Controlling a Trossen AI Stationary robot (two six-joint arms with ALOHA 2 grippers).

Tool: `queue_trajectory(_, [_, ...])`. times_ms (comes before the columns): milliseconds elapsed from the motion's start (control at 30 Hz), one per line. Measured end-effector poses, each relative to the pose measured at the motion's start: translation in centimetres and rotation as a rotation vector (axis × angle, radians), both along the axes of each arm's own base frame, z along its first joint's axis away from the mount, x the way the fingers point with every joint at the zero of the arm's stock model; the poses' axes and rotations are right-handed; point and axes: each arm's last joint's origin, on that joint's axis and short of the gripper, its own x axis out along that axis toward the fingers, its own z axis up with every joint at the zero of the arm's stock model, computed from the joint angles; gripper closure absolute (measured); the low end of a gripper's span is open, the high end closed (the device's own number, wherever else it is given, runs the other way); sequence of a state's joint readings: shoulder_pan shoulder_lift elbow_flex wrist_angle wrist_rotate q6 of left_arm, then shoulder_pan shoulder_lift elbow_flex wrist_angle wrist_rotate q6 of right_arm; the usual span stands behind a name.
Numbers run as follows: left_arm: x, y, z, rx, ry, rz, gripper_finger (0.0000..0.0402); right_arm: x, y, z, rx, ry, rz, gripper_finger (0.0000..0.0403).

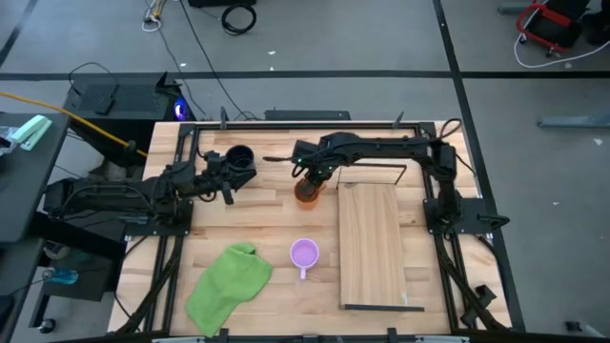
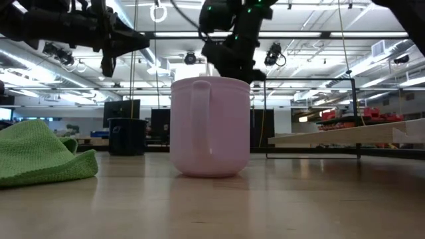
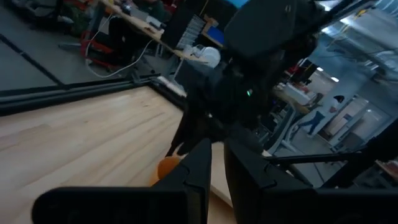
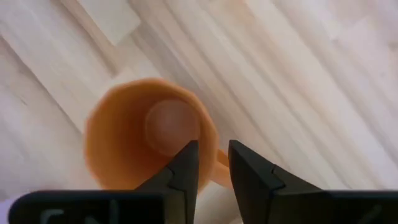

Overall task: Stack small to large cups/mugs on shelf
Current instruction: Put the purple mug on the shelf

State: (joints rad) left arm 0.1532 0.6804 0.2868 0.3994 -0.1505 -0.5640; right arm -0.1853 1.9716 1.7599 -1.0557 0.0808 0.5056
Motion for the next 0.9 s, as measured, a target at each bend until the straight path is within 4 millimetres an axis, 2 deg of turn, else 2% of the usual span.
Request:
queue_trajectory(100, [0.0,-0.1,0.3,0.011,-0.030,-0.033,0.0349,-1.0,-0.2,2.1,-0.022,-0.053,-0.013,0.0307])
queue_trajectory(267, [0.2,-1.2,0.8,0.073,-0.073,-0.225,0.0350,-3.2,-0.1,6.1,-0.039,-0.159,-0.041,0.0307])
queue_trajectory(467, [0.4,-3.2,0.2,0.065,-0.015,-0.390,0.0351,-6.2,1.3,10.2,-0.033,-0.273,-0.072,0.0307])
queue_trajectory(667, [1.6,-4.4,-0.7,0.034,0.136,-0.453,0.0351,-8.6,3.7,12.1,-0.044,-0.268,-0.088,0.0307])
queue_trajectory(900, [4.5,-5.0,1.3,0.027,0.397,-0.483,0.0351,-10.9,6.9,12.4,-0.106,-0.152,-0.099,0.0307])
